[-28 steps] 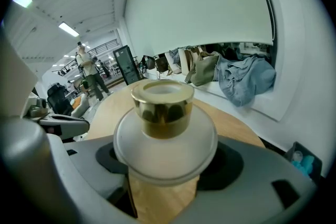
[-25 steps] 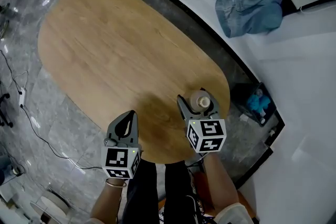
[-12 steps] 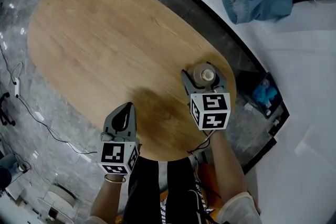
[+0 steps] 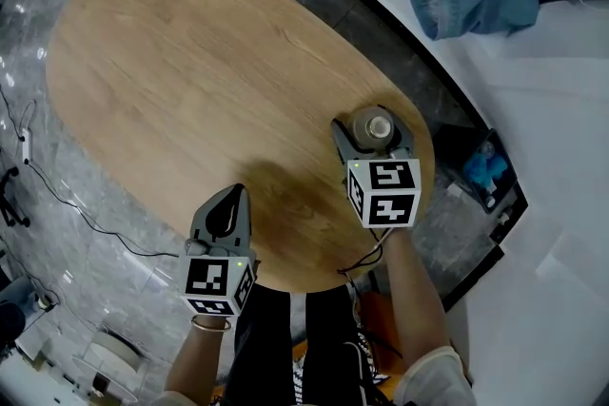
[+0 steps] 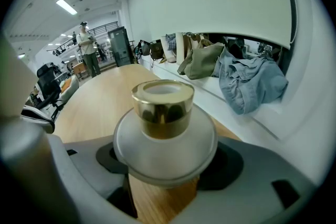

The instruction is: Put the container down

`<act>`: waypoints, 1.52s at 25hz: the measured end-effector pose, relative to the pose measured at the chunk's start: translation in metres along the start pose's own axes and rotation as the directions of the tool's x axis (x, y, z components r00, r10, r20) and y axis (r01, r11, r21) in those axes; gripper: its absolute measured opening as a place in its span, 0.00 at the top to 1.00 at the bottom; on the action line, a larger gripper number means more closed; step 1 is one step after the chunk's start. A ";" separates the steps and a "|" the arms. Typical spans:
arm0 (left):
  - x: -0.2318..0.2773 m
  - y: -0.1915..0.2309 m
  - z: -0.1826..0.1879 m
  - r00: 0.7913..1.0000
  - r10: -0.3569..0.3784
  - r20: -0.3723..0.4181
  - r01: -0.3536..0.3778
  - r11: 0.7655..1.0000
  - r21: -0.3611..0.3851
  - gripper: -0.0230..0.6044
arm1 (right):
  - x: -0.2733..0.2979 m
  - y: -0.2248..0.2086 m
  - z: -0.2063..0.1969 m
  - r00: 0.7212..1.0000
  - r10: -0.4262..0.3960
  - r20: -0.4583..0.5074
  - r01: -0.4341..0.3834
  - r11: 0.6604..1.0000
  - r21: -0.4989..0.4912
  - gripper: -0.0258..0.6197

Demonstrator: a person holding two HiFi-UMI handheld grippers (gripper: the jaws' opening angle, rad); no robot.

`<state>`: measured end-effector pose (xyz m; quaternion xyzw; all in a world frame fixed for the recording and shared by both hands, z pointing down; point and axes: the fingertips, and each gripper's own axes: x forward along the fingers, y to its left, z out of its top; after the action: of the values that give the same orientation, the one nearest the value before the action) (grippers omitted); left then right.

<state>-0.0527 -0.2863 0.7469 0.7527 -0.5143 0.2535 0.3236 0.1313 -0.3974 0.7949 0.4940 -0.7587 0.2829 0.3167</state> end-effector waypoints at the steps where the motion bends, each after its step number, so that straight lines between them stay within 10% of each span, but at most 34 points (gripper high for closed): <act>1: 0.000 0.000 -0.001 1.000 0.000 0.000 0.000 1.000 -0.002 0.95 | 0.000 0.000 0.000 1.000 0.001 -0.002 -0.001 1.000 0.003 0.43; 38: -0.027 -0.001 -0.021 1.000 0.022 0.022 -0.022 1.000 -0.010 0.95 | -0.007 0.002 -0.010 0.987 -0.129 0.092 0.136 0.988 -0.072 0.43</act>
<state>-0.0616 -0.2539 0.7407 0.7482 -0.5273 0.2460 0.3188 0.1338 -0.3853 0.7957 0.5424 -0.7476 0.2098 0.3207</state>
